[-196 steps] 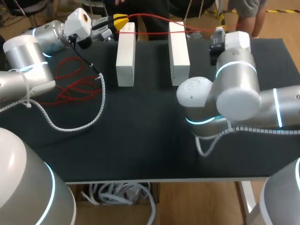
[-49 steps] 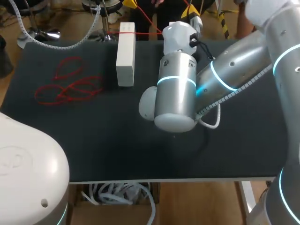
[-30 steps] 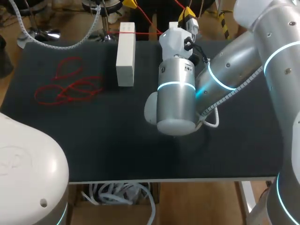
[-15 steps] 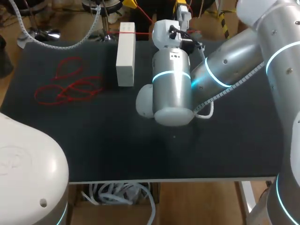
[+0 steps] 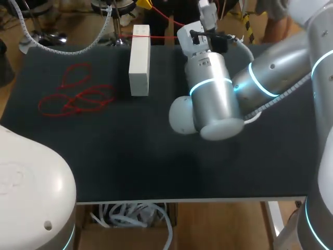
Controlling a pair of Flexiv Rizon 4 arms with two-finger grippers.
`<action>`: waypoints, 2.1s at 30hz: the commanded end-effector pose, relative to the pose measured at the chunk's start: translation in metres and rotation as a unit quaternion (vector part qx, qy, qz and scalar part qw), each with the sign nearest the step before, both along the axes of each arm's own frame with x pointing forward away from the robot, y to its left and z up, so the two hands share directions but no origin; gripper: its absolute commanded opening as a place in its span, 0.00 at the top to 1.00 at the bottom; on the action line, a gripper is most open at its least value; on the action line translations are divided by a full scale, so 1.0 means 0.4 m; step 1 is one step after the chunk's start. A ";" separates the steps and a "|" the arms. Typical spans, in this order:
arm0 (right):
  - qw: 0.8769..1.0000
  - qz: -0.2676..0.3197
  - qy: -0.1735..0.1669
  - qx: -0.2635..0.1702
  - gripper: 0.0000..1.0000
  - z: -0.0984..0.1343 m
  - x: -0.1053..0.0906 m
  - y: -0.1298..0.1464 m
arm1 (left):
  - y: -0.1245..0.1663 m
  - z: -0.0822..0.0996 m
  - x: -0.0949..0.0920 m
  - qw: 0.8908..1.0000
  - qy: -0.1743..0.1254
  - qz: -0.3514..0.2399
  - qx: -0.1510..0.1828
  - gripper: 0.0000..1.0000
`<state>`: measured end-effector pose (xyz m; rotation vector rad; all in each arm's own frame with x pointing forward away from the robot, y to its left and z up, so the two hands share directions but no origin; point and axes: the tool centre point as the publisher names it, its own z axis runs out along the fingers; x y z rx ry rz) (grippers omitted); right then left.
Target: Grab the tape and strap the tape.
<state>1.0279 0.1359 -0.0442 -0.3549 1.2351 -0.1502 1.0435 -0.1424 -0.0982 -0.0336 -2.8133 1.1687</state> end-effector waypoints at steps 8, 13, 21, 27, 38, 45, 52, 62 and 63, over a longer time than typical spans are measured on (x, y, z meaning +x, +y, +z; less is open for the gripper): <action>0.999 -0.018 0.014 -0.035 1.00 -0.005 -0.019 0.060 | 0.000 0.003 0.001 1.000 0.001 0.000 0.002 1.00; 0.999 -0.025 0.009 -0.047 1.00 -0.021 -0.031 0.093 | 0.000 0.003 0.001 1.000 0.001 0.000 0.002 1.00; 0.998 -0.034 0.010 -0.055 1.00 -0.033 -0.014 0.137 | 0.000 0.003 0.001 1.000 0.001 0.000 0.002 1.00; 0.998 -0.042 0.008 -0.054 1.00 -0.045 0.005 0.158 | 0.000 0.003 0.001 1.000 0.001 0.000 0.002 1.00; 0.997 -0.042 0.016 -0.061 1.00 -0.069 0.011 0.187 | 0.000 0.003 0.001 1.000 0.001 0.000 0.002 1.00; 0.997 -0.047 0.027 -0.055 1.00 -0.066 0.021 0.192 | 0.000 0.003 0.001 1.000 0.001 0.000 0.002 1.00; 0.998 -0.038 0.039 -0.044 1.00 -0.044 0.020 0.175 | 0.000 0.003 0.001 1.000 0.001 0.000 0.002 1.00; 0.998 -0.029 0.042 -0.040 1.00 -0.035 0.017 0.144 | 0.000 0.003 0.001 1.000 0.001 0.000 0.002 1.00; 0.998 -0.030 0.042 -0.040 1.00 -0.037 0.017 0.145 | 0.000 0.003 0.001 1.000 0.001 0.000 0.002 1.00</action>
